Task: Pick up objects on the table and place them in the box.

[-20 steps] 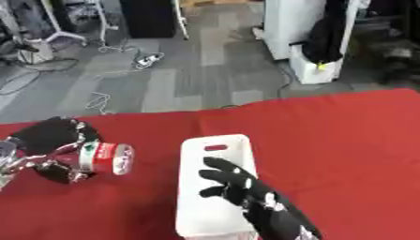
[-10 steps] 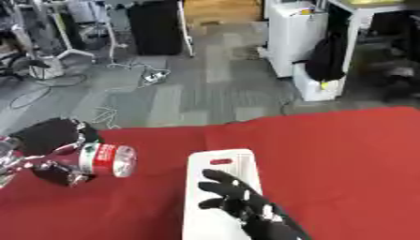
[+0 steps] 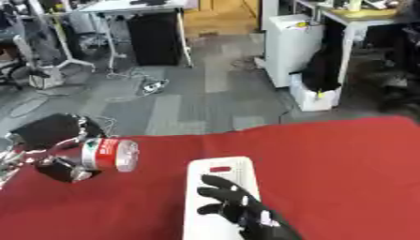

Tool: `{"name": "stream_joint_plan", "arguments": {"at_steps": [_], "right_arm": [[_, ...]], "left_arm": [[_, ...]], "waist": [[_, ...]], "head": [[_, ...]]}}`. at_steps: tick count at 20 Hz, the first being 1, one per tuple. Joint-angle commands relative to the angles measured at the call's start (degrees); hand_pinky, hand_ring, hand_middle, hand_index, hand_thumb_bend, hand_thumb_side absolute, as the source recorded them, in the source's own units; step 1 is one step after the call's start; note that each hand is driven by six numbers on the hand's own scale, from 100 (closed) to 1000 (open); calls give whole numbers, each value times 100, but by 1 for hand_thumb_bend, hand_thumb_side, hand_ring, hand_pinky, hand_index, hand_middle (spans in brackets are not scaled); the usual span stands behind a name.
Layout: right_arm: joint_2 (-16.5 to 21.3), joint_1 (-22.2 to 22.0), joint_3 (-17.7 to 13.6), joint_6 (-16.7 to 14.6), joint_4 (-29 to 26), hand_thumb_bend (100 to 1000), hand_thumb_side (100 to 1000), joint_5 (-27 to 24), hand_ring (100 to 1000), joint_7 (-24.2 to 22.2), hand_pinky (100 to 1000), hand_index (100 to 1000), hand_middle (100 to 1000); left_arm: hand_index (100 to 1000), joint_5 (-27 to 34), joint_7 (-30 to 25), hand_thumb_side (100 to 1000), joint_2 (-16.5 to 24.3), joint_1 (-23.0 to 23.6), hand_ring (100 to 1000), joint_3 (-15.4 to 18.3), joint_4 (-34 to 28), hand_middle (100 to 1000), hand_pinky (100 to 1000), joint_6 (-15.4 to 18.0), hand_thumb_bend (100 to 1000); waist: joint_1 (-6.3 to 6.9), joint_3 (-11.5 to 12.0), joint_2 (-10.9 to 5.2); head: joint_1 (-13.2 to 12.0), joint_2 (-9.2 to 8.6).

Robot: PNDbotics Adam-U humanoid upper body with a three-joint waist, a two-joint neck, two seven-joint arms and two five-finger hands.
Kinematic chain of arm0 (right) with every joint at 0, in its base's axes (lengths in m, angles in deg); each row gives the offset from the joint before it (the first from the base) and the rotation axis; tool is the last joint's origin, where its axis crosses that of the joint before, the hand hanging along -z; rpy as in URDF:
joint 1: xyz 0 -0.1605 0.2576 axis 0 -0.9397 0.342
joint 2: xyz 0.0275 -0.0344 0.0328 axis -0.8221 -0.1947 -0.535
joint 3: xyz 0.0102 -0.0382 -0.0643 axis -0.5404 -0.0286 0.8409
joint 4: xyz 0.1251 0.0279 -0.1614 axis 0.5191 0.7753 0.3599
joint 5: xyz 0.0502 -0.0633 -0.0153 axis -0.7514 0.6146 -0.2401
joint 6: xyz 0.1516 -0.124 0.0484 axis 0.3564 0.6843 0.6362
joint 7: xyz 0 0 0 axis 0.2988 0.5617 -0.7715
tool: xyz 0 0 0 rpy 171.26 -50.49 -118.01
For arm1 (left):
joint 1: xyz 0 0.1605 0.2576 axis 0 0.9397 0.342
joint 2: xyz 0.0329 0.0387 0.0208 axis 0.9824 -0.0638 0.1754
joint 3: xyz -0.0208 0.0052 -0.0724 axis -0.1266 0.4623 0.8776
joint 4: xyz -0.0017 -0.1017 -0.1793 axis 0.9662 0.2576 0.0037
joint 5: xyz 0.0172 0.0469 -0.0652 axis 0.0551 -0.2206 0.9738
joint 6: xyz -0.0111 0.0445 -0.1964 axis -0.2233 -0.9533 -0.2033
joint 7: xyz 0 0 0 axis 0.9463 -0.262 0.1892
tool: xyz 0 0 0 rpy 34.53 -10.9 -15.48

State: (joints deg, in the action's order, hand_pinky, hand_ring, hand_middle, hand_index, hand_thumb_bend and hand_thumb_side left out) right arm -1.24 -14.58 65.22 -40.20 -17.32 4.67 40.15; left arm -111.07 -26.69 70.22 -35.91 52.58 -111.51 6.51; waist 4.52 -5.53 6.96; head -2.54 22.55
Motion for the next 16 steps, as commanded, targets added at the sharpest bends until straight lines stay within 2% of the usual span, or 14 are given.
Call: {"name": "stream_joint_plan", "arguments": {"at_steps": [1, 8, 16], "right_arm": [[-43, 10, -57, -166, -22, 494, 1000, 41, 951, -81, 842, 918, 985], [33, -31, -147, -247, 60, 494, 1000, 115, 952, 7, 843, 916, 984], [101, -81, -178, -219, 17, 460, 1000, 149, 952, 136, 842, 916, 985]], "left_arm": [[401, 337, -135, 100, 72, -252, 151, 1, -214, 233, 100, -42, 198], [395, 500, -376, 100, -117, -442, 142, -137, -360, 225, 100, -56, 215], [380, 520, -467, 100, -436, -590, 132, -228, -361, 206, 100, -21, 193]], "waist": [[1, -25, -164], [44, -158, -272], [157, -344, -301]], "head": [[-13, -17], [-16, 60], [45, 165]]}}
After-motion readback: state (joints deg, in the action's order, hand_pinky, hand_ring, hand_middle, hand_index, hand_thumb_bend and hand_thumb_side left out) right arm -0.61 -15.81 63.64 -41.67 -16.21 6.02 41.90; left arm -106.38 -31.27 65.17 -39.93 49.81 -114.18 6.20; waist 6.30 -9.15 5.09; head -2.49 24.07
